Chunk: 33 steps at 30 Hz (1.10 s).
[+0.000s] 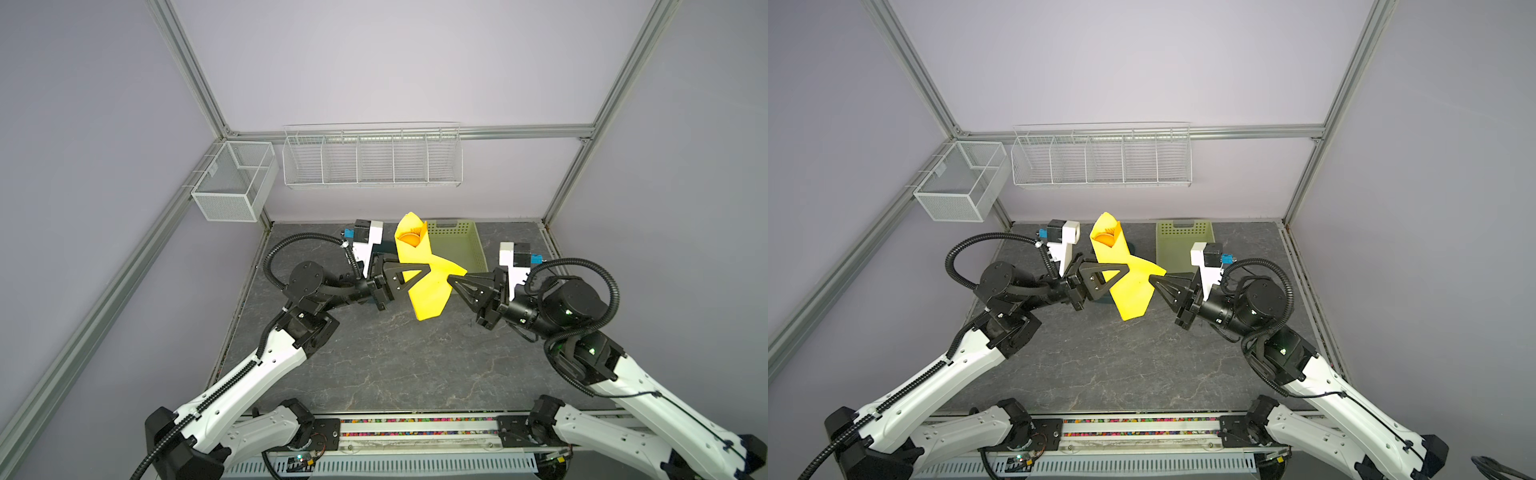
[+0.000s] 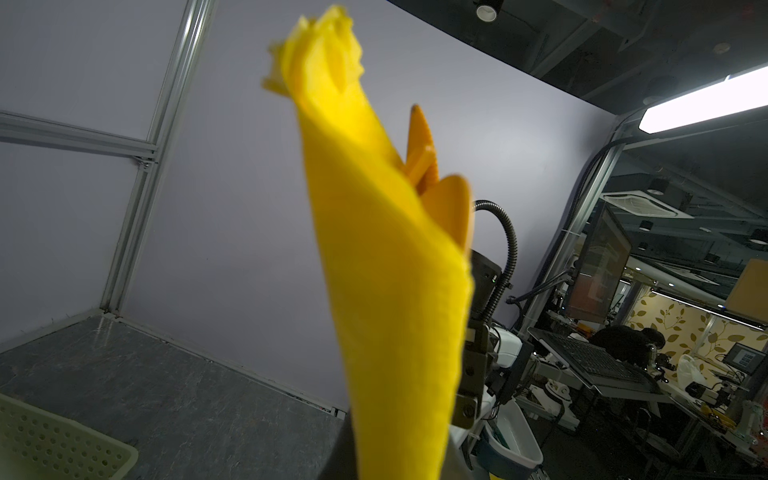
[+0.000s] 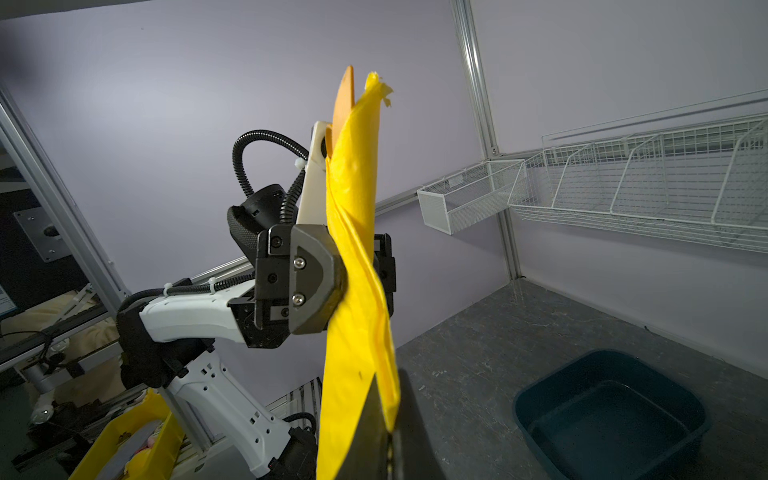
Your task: Place the utensils on the paper napkin and roll it up
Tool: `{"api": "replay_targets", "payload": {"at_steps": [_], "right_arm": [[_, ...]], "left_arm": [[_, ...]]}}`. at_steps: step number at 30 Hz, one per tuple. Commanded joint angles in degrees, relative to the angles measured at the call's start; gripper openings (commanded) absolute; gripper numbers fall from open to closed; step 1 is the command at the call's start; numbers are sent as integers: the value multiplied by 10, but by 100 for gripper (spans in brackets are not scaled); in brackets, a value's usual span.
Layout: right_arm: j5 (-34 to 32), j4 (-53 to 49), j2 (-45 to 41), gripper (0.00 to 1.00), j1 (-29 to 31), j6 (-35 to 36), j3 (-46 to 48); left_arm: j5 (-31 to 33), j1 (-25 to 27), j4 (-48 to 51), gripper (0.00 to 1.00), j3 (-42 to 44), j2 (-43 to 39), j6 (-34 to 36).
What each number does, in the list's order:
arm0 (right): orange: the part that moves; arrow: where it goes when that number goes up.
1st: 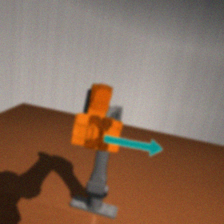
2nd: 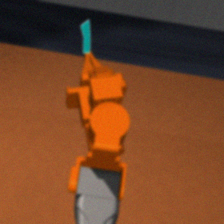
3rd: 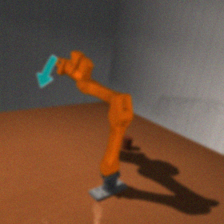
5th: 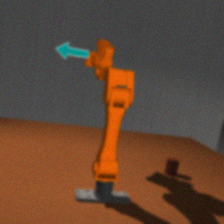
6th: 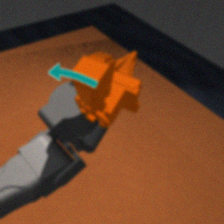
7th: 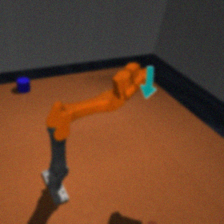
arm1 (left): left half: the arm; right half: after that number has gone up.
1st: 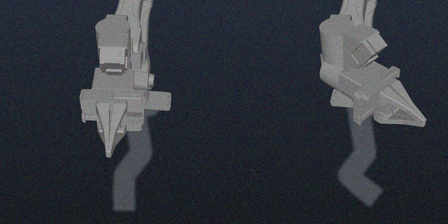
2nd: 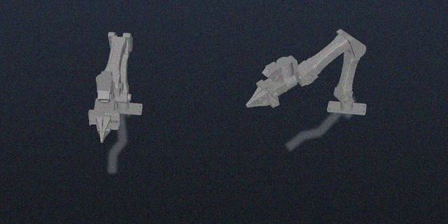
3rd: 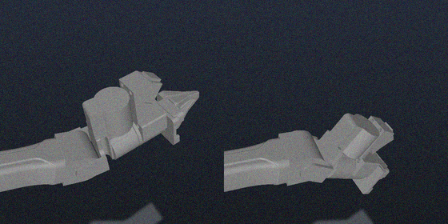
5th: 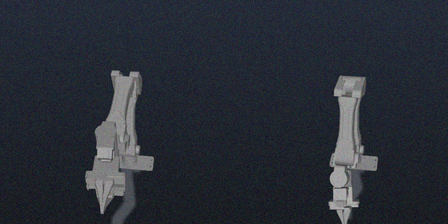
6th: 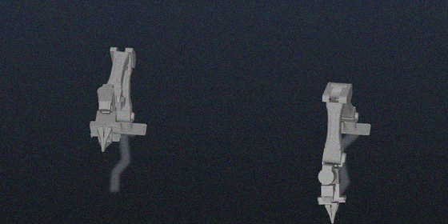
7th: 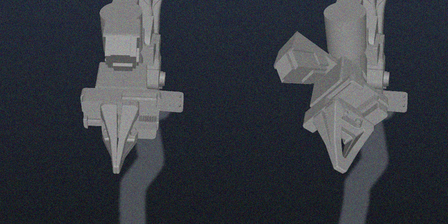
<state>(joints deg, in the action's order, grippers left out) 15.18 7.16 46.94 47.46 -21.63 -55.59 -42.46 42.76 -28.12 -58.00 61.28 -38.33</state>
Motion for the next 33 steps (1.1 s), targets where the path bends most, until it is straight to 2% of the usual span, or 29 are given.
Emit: {"api": "replay_targets", "payload": {"at_steps": [1,11,13,15,18,21,25,28,33], "right_arm": [[-29,-8,-14,6,3,17,9],[-24,-16,-12,6,3,17,8],[-29,-23,-10,13,3,18,6],[-38,-38,-9,26,3,21,2],[-51,-64,-14,39,3,30,-7],[-61,-85,-26,47,3,36,-11],[-64,-101,-47,51,3,46,-11],[-29,-96,-55,52,3,58,-13],[60,-107,-27,52,3,73,-47]], "left_arm": [[-7,1,-25,18,-13,-5,-4],[-11,1,-39,13,-15,6,-17],[-12,2,-40,12,-15,7,-17],[-3,1,-32,12,-14,5,-10],[29,1,21,11,-18,-4,22],[83,1,98,9,-26,-14,64],[153,1,171,8,-34,-19,97],[159,1,179,8,-37,-14,99],[123,1,148,8,-40,1,83]]}}
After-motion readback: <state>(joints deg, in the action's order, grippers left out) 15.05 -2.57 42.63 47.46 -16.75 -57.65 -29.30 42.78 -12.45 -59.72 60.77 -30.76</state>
